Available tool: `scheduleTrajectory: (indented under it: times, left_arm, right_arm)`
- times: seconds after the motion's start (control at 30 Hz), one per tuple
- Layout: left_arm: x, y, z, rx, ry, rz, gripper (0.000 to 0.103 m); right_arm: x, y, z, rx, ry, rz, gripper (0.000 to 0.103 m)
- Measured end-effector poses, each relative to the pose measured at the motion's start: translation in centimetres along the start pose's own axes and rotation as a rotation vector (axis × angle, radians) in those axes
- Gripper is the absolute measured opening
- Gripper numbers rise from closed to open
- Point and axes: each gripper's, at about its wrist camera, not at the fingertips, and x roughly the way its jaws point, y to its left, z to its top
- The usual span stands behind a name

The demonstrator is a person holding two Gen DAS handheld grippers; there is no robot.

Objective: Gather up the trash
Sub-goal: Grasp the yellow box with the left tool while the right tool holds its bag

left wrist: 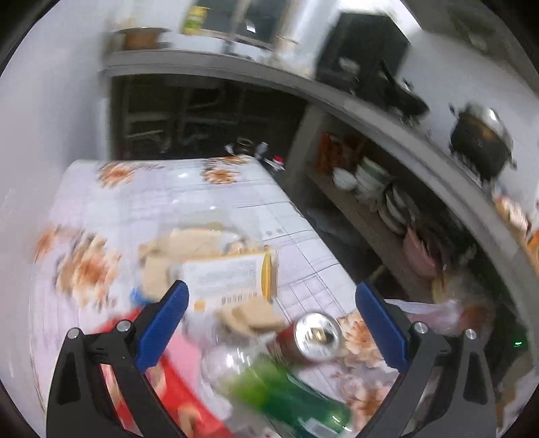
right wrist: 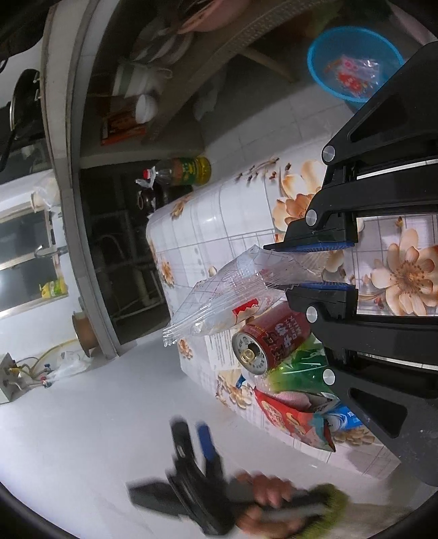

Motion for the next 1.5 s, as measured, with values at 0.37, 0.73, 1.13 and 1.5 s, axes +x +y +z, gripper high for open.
scheduleTrajectory:
  times: [0.37,0.73,1.13,1.5]
  left_arm:
    - [14.4,0.8,3.5,0.365,0.303,0.056,0.097]
    - [16.5,2.7,3.5,0.309,0.464,-0.143,0.091]
    - [16.2,1.9,3.8,0.413,0.467,-0.118,0.084]
    - [16.6,2.0,2.6,0.458,0.583,-0.18,0.067]
  right_arm:
    - [0.2,-1.0,0.5,0.013,0.003,-0.004,0.013]
    - [0.4,-2.2,1.1,0.022,-0.005,-0.028,0.013]
    - [1.0,-2.2,0.9,0.031,0.007,-0.017,0.014]
    - [0.7,-2.2,0.6,0.017,0.017,-0.049,0.014]
